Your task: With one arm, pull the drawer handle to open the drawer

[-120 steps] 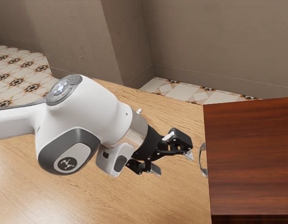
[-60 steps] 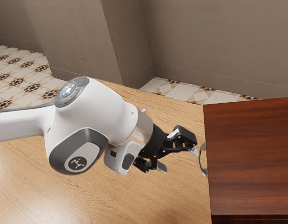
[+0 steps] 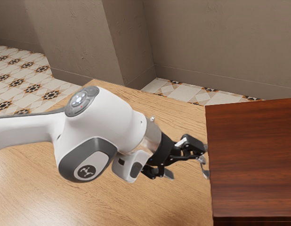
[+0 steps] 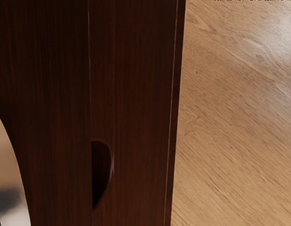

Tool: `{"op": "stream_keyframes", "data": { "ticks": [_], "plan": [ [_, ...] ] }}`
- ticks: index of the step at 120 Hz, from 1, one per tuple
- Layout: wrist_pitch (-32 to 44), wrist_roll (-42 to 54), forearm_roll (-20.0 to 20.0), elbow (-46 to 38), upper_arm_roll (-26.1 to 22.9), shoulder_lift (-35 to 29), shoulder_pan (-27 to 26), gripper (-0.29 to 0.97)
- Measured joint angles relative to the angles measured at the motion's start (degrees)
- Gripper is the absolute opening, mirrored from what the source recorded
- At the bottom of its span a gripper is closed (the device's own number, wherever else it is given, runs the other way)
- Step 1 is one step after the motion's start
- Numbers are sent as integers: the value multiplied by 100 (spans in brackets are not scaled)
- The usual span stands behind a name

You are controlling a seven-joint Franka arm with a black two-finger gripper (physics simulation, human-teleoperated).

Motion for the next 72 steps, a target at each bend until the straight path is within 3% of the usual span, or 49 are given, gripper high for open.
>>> {"op": "stream_keyframes", "data": {
  "ticks": [72],
  "plan": [
    [-209, 142, 240, -399, -90, -451, 487, 71]
  ]
}}
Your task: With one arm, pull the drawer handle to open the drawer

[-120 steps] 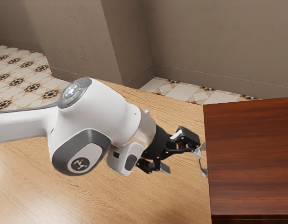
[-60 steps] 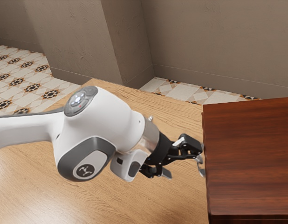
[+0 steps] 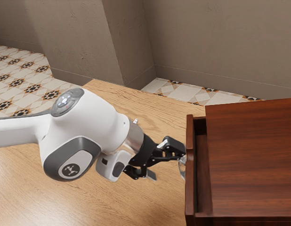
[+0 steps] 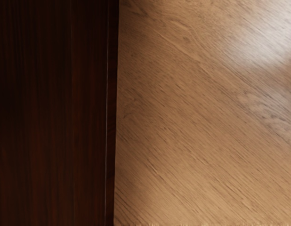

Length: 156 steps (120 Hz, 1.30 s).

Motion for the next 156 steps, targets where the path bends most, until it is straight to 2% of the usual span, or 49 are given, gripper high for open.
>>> {"op": "stream_keyframes", "data": {
  "ticks": [13, 26, 38, 57, 65, 74, 109, 156],
  "plan": [
    [-68, 16, 122, -1, -15, 3, 39, 75],
    [-135, 27, 67, 1, -327, 57, 296, 69],
    [-206, 40, 146, -85, -887, 44, 928, 68],
    [-301, 55, 120, -237, -1186, -59, 1320, 69],
    [-333, 60, 108, -356, -1581, -171, 1771, 64],
    [-366, 64, 92, -434, -1769, -258, 1969, 60],
    [-479, 97, 131, -729, -1909, -714, 2332, 52],
    [-527, 109, 129, -1055, -1911, -1210, 2541, 61]
  ]
}}
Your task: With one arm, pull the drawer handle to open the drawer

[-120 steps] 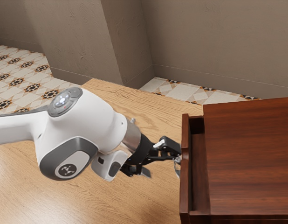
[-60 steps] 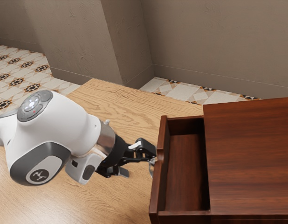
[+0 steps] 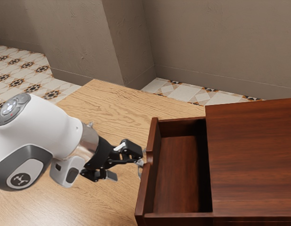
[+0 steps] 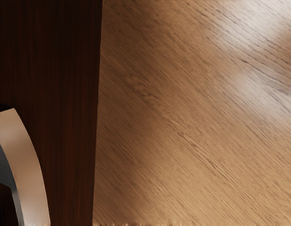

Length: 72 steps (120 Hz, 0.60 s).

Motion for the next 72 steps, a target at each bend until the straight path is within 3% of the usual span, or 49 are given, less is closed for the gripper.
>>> {"op": "stream_keyframes", "data": {
  "ticks": [72],
  "plan": [
    [177, -20, 15, -226, -97, -457, 178, 67]
  ]
}}
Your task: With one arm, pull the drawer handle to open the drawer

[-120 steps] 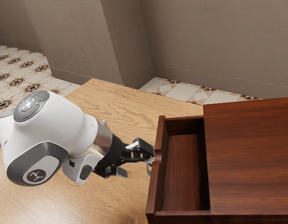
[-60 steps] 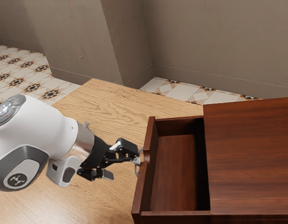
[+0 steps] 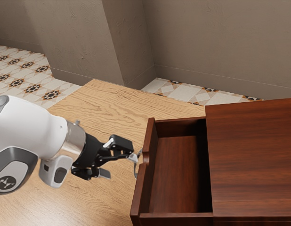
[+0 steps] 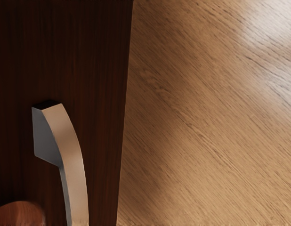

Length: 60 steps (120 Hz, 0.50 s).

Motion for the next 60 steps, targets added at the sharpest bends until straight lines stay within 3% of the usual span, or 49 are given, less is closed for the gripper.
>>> {"op": "stream_keyframes", "data": {
  "ticks": [35, 60],
  "plan": [
    [-321, -45, -6, 398, -184, -62, -27, 68],
    [-1495, -334, -56, 1660, -221, 474, -30, 68]
  ]
}}
